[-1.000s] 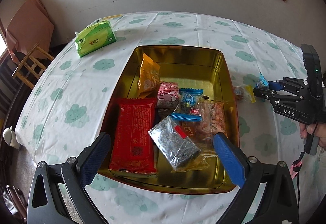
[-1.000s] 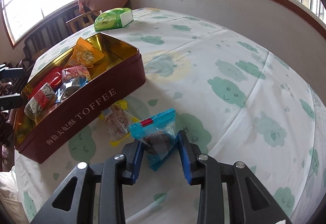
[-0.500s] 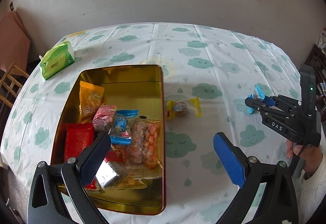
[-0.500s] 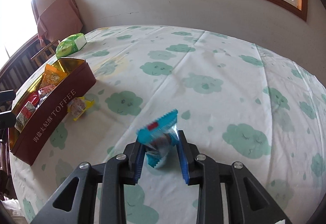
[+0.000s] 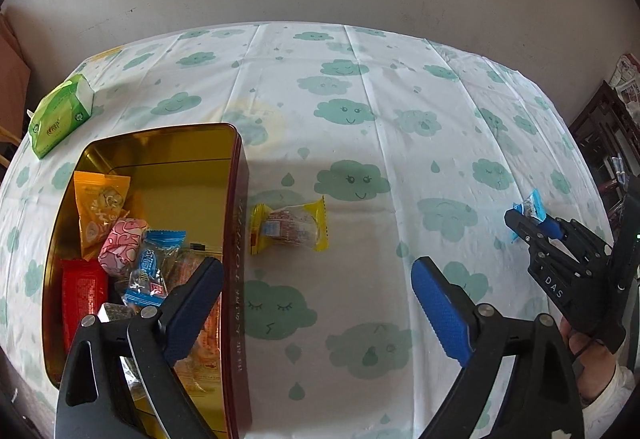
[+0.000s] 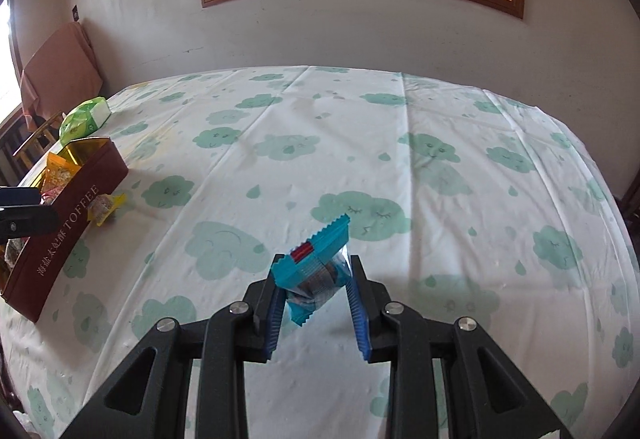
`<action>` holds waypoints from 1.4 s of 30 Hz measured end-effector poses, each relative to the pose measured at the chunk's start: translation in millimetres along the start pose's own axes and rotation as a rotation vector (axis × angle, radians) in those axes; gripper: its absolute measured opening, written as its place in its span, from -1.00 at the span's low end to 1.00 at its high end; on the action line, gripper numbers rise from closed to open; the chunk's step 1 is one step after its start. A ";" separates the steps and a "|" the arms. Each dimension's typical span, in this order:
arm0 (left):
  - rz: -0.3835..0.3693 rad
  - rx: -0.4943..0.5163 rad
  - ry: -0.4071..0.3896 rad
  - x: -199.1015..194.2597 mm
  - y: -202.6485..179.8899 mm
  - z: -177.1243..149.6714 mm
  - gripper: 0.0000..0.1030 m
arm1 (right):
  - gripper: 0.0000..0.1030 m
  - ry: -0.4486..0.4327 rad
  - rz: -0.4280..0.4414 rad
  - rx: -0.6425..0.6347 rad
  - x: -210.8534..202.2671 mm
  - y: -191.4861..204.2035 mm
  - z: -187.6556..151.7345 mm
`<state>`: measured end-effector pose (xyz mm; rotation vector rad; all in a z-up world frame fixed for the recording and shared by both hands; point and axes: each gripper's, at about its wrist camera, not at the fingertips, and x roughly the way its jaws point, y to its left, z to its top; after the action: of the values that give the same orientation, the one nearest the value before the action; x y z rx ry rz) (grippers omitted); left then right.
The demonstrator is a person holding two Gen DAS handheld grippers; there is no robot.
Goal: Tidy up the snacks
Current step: 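Lift the blue packet with the right gripper while the left gripper moves toward the yellow snack, then lower the left gripper onto the yellow-wrapped snack and grasp it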
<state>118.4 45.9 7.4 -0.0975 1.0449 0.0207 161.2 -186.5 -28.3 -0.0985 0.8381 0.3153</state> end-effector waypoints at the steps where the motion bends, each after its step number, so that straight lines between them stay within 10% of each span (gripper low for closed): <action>1: 0.001 0.000 0.002 1.4 -0.6 -0.4 0.80 | -0.43 0.001 -0.022 0.012 0.2 -1.9 0.0; 17: 0.015 0.047 -0.003 13.4 -9.5 9.0 0.77 | -0.43 0.029 -0.081 0.147 12.8 -31.3 5.6; 24: -0.018 0.031 0.060 29.2 -5.5 23.8 0.13 | -0.43 0.044 -0.064 0.161 16.0 -33.4 5.3; 42: 0.028 0.052 0.140 60.1 -16.2 40.0 0.15 | -0.43 0.048 -0.038 0.187 16.8 -37.1 4.9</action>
<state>184.1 31.6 -23.5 -0.0373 1.1858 0.0122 186.8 -216.7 -39.0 0.0526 0.9082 0.1984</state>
